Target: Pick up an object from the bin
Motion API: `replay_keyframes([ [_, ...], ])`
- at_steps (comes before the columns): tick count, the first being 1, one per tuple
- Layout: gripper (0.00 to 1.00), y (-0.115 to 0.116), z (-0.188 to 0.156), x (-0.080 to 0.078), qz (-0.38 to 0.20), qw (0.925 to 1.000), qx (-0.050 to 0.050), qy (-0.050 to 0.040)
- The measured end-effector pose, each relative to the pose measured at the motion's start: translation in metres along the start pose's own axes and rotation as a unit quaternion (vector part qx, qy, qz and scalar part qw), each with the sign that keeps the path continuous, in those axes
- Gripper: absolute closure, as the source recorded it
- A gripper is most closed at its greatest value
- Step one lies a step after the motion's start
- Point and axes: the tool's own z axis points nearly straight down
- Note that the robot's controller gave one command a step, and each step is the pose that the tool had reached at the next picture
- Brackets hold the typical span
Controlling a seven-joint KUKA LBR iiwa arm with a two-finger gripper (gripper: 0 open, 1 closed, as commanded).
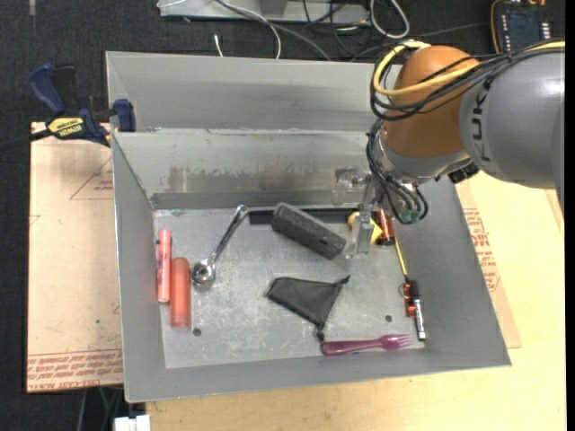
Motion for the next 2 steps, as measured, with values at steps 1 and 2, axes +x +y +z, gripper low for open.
replay_keyframes([
  [1,0.00,0.0400,0.0783,-0.0018,0.030,0.9995,-0.001,0.0000],
  [2,0.00,0.0382,0.0783,-0.0024,0.093,0.9957,0.000,-0.0064],
])
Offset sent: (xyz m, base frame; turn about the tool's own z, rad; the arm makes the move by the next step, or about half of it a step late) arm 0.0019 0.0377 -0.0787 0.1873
